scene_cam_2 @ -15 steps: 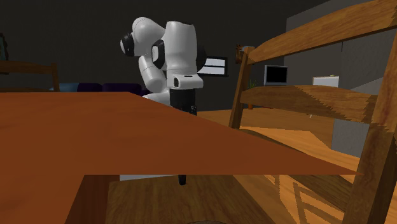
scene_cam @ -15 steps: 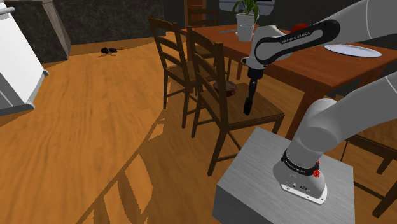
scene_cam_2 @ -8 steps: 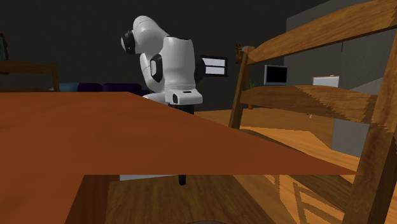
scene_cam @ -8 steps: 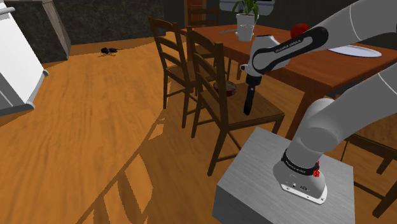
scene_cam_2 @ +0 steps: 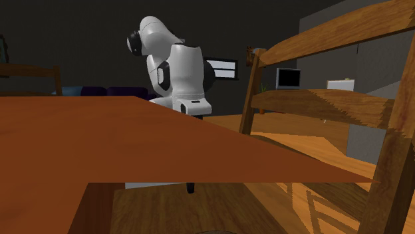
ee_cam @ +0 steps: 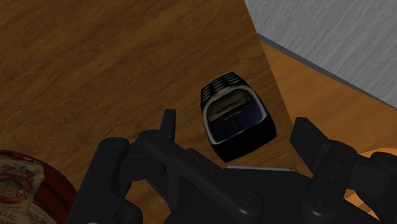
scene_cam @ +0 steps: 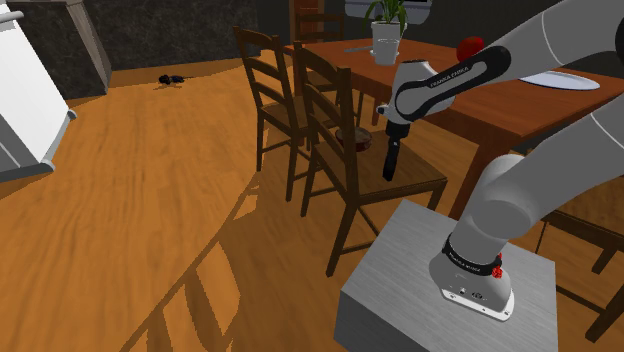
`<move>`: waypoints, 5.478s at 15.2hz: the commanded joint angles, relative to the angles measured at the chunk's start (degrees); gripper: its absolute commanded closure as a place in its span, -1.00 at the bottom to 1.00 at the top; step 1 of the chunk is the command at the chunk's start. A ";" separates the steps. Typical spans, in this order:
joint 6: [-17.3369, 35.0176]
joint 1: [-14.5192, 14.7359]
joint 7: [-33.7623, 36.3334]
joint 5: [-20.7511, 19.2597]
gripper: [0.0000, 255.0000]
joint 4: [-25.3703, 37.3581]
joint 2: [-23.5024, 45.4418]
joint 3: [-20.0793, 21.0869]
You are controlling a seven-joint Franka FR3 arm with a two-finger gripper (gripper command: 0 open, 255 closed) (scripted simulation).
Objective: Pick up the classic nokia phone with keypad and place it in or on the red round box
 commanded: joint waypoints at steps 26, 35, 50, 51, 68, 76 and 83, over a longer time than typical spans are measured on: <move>-14.07 -0.38 0.84 1.04 1.00 7.30 -6.86 3.56; -20.96 -0.17 0.99 1.97 1.00 12.35 -8.71 5.16; -21.47 4.89 -15.05 17.75 1.00 48.69 29.90 -6.31; -22.31 4.41 -16.32 19.47 1.00 51.76 32.74 -6.68; -22.68 -2.36 -23.09 30.70 1.00 67.95 52.37 -5.51; -17.88 -2.31 -23.94 31.76 1.00 64.23 53.74 -4.96; -17.89 -2.32 -23.94 31.77 1.00 64.25 53.75 -4.95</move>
